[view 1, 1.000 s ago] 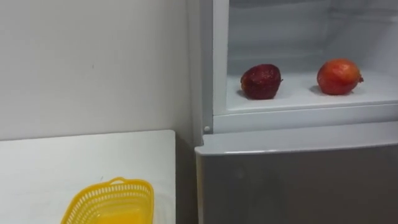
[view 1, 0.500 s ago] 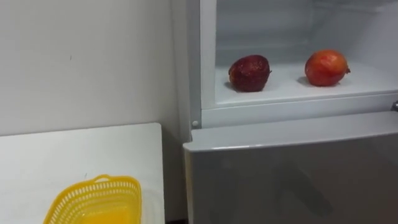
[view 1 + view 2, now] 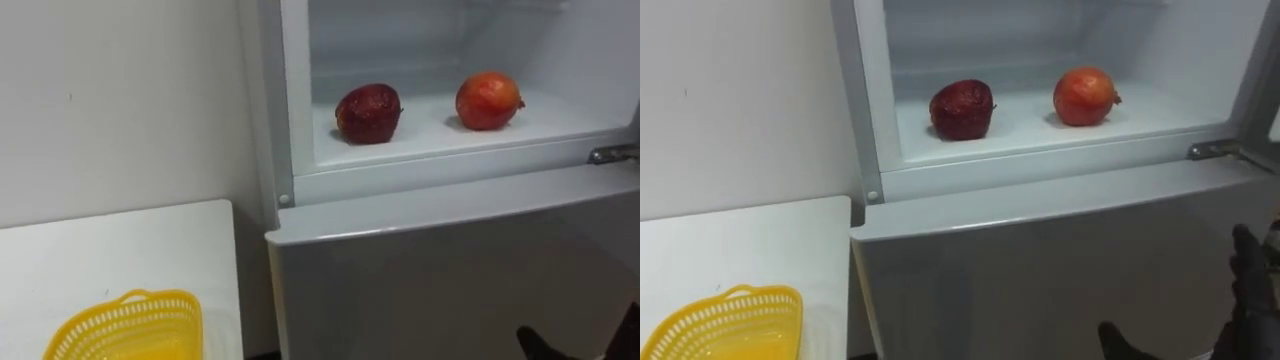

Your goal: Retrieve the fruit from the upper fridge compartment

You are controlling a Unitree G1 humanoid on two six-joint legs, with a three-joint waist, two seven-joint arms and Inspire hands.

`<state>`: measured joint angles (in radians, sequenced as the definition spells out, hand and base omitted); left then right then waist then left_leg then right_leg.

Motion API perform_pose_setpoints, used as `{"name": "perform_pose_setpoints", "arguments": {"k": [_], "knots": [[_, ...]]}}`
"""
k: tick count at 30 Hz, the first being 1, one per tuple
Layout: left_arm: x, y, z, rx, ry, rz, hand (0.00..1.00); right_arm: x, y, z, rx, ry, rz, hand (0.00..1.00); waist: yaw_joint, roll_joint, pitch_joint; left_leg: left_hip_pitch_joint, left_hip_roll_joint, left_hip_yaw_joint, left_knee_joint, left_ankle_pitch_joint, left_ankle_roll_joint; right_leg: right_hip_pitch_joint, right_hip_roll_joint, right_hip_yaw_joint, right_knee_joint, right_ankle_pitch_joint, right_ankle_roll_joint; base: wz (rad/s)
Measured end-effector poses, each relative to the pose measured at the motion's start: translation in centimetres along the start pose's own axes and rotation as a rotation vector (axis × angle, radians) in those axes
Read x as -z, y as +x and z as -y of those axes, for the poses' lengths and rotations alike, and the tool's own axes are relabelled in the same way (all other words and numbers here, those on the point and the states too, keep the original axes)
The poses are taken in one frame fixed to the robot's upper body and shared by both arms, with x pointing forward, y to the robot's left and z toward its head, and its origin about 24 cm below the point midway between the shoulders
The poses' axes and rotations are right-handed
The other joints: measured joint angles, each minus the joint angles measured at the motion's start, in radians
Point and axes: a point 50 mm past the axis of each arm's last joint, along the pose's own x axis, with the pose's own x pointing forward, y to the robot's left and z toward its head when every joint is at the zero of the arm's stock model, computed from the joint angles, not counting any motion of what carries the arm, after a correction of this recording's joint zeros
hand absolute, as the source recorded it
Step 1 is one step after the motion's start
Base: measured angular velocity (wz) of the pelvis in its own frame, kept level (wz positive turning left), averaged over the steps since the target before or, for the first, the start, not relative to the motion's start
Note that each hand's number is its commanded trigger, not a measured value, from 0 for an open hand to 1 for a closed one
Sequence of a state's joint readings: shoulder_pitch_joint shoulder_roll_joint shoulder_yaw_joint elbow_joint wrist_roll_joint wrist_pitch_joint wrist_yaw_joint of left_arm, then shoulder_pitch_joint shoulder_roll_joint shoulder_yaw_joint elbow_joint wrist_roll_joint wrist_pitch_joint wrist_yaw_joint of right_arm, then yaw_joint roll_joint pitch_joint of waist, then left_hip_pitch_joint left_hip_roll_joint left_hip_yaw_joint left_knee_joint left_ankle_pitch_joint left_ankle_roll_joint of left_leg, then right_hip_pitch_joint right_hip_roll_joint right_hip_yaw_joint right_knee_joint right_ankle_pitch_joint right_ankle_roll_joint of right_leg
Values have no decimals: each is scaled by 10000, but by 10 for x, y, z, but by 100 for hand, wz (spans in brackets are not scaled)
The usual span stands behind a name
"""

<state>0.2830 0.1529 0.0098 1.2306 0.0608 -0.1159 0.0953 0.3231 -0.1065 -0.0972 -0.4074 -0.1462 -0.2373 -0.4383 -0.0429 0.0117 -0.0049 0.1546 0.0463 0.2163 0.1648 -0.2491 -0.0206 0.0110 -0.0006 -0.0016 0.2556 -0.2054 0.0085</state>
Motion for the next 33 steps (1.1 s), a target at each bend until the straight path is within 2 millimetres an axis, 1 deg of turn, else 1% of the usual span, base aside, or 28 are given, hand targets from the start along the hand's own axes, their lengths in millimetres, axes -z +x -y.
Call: {"name": "perform_pose_setpoints", "arguments": {"k": [2, 3, 7, 10, 12, 13, 15, 17, 18, 20, 23, 27, 29, 33], "knots": [[1, 0, 0, 17, 44, -42, 0, -4, 2, 0, 173, 45, 342, 0, 35, -15, 17, 31, 2, 0, -1, 0, 0, -15, 2, -1, -38, 0, 0, 0], [1, 0, 0, 49, 148, -30, 0, -5, 2, 0, 293, 69, 485, 0, 111, -4, 32, 35, 2, 0, -5, 0, 0, -5, 2, -3, -46, 0, 1, 0], [-5, 1, -1, 337, 515, 139, 0, -13, 3, -2, 158, 223, 829, 0, 200, 26, 24, -83, 2, 0, -20, -1, 1, -75, 3, -17, -20, 15, 11, 1], [-8, 2, 0, 542, 803, 231, 0, -21, 7, -12, -263, 539, 1266, 0, 240, 48, 14, -106, 14, -5, -24, -1, 1, -58, 20, -23, -35, 73, 11, 0], [-12, 2, 0, 748, 1022, 366, 0, -26, 10, -23, -799, 824, 1576, 0, 287, 53, 8, -112, 34, -6, -23, 0, 2, -32, 36, -40, -132, 165, 0, 0], [-13, 3, 0, 784, 1091, 419, 0, -27, 10, -25, -952, 861, 1638, 0, 310, 35, 4, -110, 40, -6, -23, 0, 2, -10, 39, -48, -169, 186, -1, 0], [-17, 3, 0, 796, 1157, 555, 0, -30, 14, -28, -1262, 1221, 1711, 0, 474, -19, 35, -44, 46, -35, -23, 0, 2, 79, 37, -90, -196, 201, -3, 2], [-18, 3, -2, 762, 1122, 584, 0, -32, 19, -29, -1292, 1615, 1746, 0, 536, -81, 37, -44, 56, -116, -20, 0, 2, 98, 32, -163, -200, 202, -6, 10], [-19, 3, -4, 785, 1192, 609, 0, -34, 22, -30, -1336, 1677, 1856, 0, 538, -149, 64, -67, 62, -268, -18, 0, 2, 107, 22, -304, -199, 204, -9, 19], [-21, 4, -8, 776, 1326, 630, 0, -35, 27, -33, -1420, 1684, 2025, 0, 524, -237, 103, -122, 89, -324, -11, 1, 2, 121, 33, -397, -223, 215, -28, 19], [-23, 4, -10, 881, 1488, 662, 0, -38, 36, -38, -1565, 1726, 2308, 0, 516, -311, 93, -195, 100, -549, 44, 1, 1, 252, 14, -628, -359, 230, -55, 21], [-25, 5, -10, 852, 1782, 587, 0, -44, 48, -41, -1642, 2164, 2557, 0, 693, -379, 97, -202, 104, -663, 79, 2, 0, 340, -4, -773, -410, 228, -59, 12], [-26, 5, -11, 811, 1761, 508, 0, -43, 53, -43, -1688, 2210, 2520, 0, 754, -448, 78, -182, 99, -799, 105, 2, 0, 480, -10, -869, -527, 228, -59, 18], [-24, 5, -12, 777, 1613, 333, 0, -42, 60, -48, -1841, 2384, 2462, 0, 903, -486, 113, -180, 101, -872, 156, 1, -1, 547, -11, -940, -581, 231, -63, 6]]}}
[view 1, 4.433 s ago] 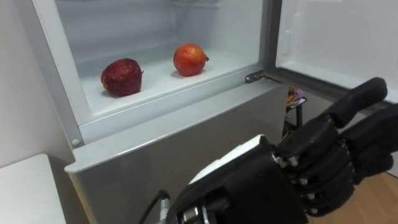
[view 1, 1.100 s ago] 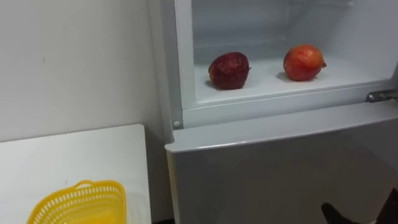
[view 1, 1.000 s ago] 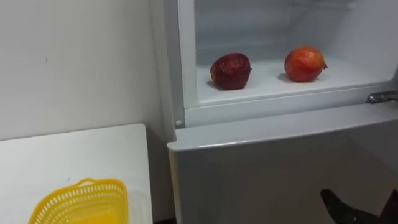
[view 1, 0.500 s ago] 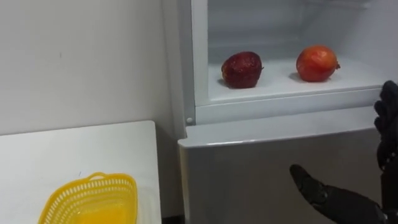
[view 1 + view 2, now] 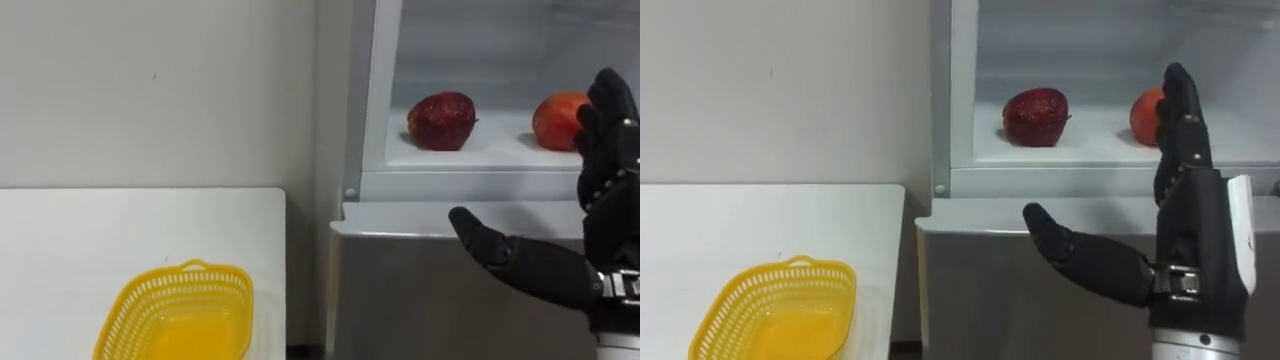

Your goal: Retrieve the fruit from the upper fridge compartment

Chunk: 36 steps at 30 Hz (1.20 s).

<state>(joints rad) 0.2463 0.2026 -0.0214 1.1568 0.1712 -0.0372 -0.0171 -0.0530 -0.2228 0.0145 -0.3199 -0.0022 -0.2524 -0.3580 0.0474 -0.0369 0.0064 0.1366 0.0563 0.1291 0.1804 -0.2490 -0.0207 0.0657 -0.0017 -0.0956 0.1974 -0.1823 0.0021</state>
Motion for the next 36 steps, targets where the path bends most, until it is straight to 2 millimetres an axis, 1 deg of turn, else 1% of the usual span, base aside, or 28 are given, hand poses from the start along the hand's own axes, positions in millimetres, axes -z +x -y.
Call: {"name": "perform_pose_setpoints", "arguments": {"k": [2, 6, 11, 16, 21, 25, 27, 29, 32, 36], "knots": [[-1, 0, 0, 9, -5, -59, 0, 1, 5, -1, 38, 64, 25, 0, 110, -3, 10, -26, 1, -30, 13, 0, 0, -6, 1, -31, -1, 5, -7, 3], [-4, 1, 2, -29, 335, 6, 0, -1, 18, -4, 209, 527, 83, 0, 152, -11, 7, -49, 3, -153, 15, 1, -2, -4, -7, -183, -1, 5, -7, 8], [-5, 0, 3, -68, 535, 48, 0, -7, 29, -2, 285, 1076, 286, 0, 185, -37, -16, -59, 4, -278, 22, 2, -4, 32, -33, -428, 22, 5, -8, 7], [-3, 0, 4, -42, 557, -3, 0, -7, 32, 1, 303, 1009, 339, 0, 245, -54, -31, -31, 2, -348, 34, 2, -4, 58, -39, -447, 37, 10, -14, 0], [-3, 0, 4, -20, 848, 19, 0, 4, 38, 11, 886, 657, 0, 0, 401, -62, -28, -19, 2, -311, 107, 3, -5, 86, -45, -457, 59, 21, -30, 0], [0, -1, 4, 60, 905, -67, 0, 4, 41, 13, 997, 608, 20, 0, 413, -88, -11, -61, 3, -325, 171, 7, -12, 56, -59, -504, 77, 26, -38, 1], [0, -1, 4, 157, 901, -188, 0, 7, 45, 14, 1093, 573, -96, 0, 407, -141, 6, -75, -7, -363, 185, 7, -12, 32, -73, -546, 76, 26, -39, 5], [0, -1, 4, 182, 881, -260, 0, 9, 46, 17, 1204, 481, -234, 0, 429, -200, -3, -106, -15, -392, 188, 7, -12, 22, -78, -563, 69, 25, -40, 4], [3, -1, 3, 254, 831, -433, 0, 15, 50, 17, 1212, 373, -520, 0, 417, -277, -40, -220, -28, -441, 219, 8, -11, 36, -89, -589, 78, 25, -40, 4], [3, -1, 6, 411, 918, -479, 0, 21, 58, 17, 1330, 408, -803, 0, 416, -276, -38, -212, -31, -511, 218, 9, -11, 57, -90, -636, 70, 26, -39, 4]]}}
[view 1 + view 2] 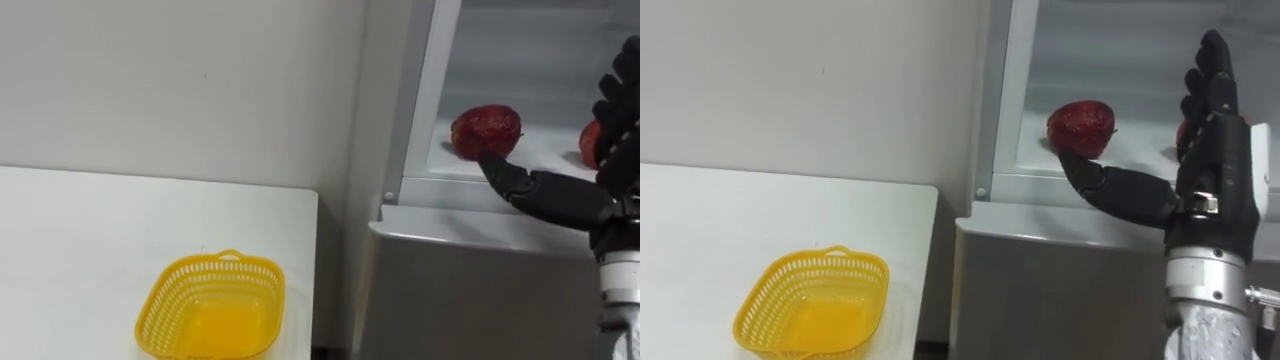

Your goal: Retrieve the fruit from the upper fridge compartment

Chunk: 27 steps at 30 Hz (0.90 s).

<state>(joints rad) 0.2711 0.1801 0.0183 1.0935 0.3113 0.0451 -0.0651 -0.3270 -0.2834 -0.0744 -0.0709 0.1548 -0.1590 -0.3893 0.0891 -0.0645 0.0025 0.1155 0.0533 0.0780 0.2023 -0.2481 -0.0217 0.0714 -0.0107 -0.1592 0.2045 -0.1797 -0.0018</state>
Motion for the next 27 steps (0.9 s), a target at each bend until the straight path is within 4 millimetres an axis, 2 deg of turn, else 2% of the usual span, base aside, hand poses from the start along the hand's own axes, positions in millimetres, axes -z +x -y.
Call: {"name": "perform_pose_setpoints", "arguments": {"k": [7, 13, 19, 27], "knots": [[-2, 0, 3, 189, 23, 61, 0, 1, 5, 3, 48, 321, -206, 0, 44, -17, 16, 14, 13, -135, -38, 6, -7, 21, 1, -120, -14, 0, 0, 4], [-8, 1, 0, 110, 45, 268, 0, -4, 12, 5, 7, 253, -10, 0, 195, -159, 113, -12, 13, -127, -38, 8, -10, -5, -6, -193, -15, 0, 0, 0], [-8, 0, -1, 84, 55, 306, 0, -11, 20, 3, -40, 225, 324, 0, 272, -287, 54, -46, 9, -208, -4, 9, -11, 23, -24, -348, -15, 0, 0, 4], [-9, -1, -3, 100, -68, 382, 0, -1, 37, -1, 98, 129, -202, 0, 284, -285, 56, -27, -1, -361, 39, 9, -12, 114, -36, -408, -23, 0, 0, 4]]}}
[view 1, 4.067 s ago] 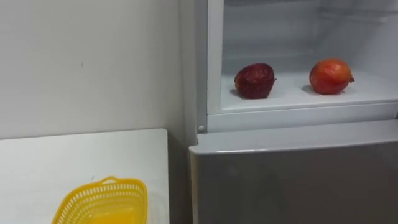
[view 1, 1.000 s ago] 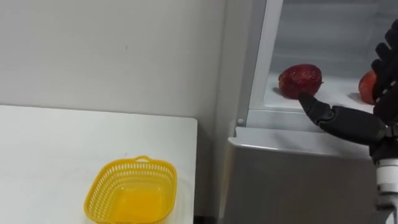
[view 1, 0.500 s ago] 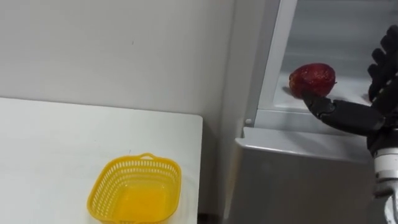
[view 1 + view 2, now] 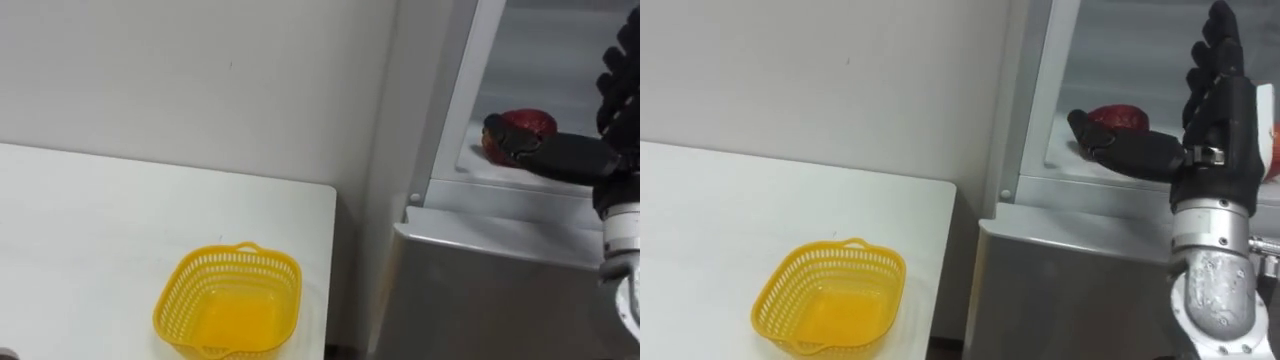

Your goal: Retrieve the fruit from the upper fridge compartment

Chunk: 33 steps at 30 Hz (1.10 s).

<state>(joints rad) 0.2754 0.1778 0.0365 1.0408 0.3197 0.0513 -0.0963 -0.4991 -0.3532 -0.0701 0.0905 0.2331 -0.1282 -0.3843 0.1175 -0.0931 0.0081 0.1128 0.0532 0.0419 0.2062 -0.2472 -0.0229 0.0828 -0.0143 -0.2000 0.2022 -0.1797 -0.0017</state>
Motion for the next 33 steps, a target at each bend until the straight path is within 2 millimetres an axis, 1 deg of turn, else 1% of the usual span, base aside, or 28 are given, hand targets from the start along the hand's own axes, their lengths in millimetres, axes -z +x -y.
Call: {"name": "perform_pose_setpoints", "arguments": {"k": [5, 10, 14, 16, 23, 25, 27, 28, 29, 32, 33], "knots": [[-1, 0, -1, -51, -26, -40, 0, 11, 3, 2, -149, -106, -634, 0, -1, 7, -6, 3, -12, -35, 6, 0, 0, 14, -8, -19, -6, 0, 0, 1], [-2, 0, -5, -164, -187, -62, 0, 11, 4, 4, -210, -160, -713, 0, 5, 33, -24, 2, -11, -48, 6, 1, 0, 14, -9, -36, -13, 0, 0, 0], [-1, -1, -8, -246, -94, -65, 0, 15, 15, 7, -86, -562, -917, 0, 0, 47, -31, 29, -10, -36, 5, 1, -1, 25, -9, -51, -12, 0, 0, 0], [-2, -1, -9, -281, -78, -39, 0, 17, 16, 8, -95, -847, -959, 0, 0, 49, -33, 30, -9, -40, 5, 4, -5, 27, -9, -58, -12, 0, 0, 0], [1, -1, -8, -213, -92, -238, 0, 29, 15, 10, -768, -1254, -1587, 0, -6, 64, -43, 18, -3, -69, 5, 8, -11, 58, -27, -210, -10, 0, 0, 2], [2, -1, -9, -199, -86, -307, 0, 30, 18, 11, -1017, -1447, -1674, 0, -13, 54, -45, 19, -4, -121, 5, 11, -15, 61, -29, -229, -6, 1, -1, 0], [4, -2, -10, -185, -71, -398, 0, 35, 20, 11, -1371, -1784, -1894, 0, -30, -10, -81, 24, -4, -150, 7, 28, -25, 79, -27, -237, 3, 0, -1, 0], [3, -2, -11, -195, -67, -403, 0, 36, 21, 12, -1389, -1807, -1961, 0, -23, -38, -84, 27, -4, -155, 6, 37, -28, 81, -27, -238, 9, 0, -1, 0], [2, -2, -12, -223, -53, -384, 0, 38, 21, 13, -1487, -1910, -2104, 0, -24, -99, -104, 25, -4, -159, 1, 56, -36, 70, -29, -236, 19, 1, -1, 0], [2, -2, -15, -253, -25, -379, 0, 41, 25, 14, -1819, -2048, -2444, 0, -17, -200, -96, 23, -8, -154, 2, 81, -45, 55, -35, -236, 37, 1, -4, 0], [2, -2, -17, -274, -27, -376, 0, 42, 25, 15, -1901, -2106, -2531, 0, -16, -250, -82, 24, -9, -152, 5, 87, -45, 56, -37, -240, 37, 2, -5, 0]]}}
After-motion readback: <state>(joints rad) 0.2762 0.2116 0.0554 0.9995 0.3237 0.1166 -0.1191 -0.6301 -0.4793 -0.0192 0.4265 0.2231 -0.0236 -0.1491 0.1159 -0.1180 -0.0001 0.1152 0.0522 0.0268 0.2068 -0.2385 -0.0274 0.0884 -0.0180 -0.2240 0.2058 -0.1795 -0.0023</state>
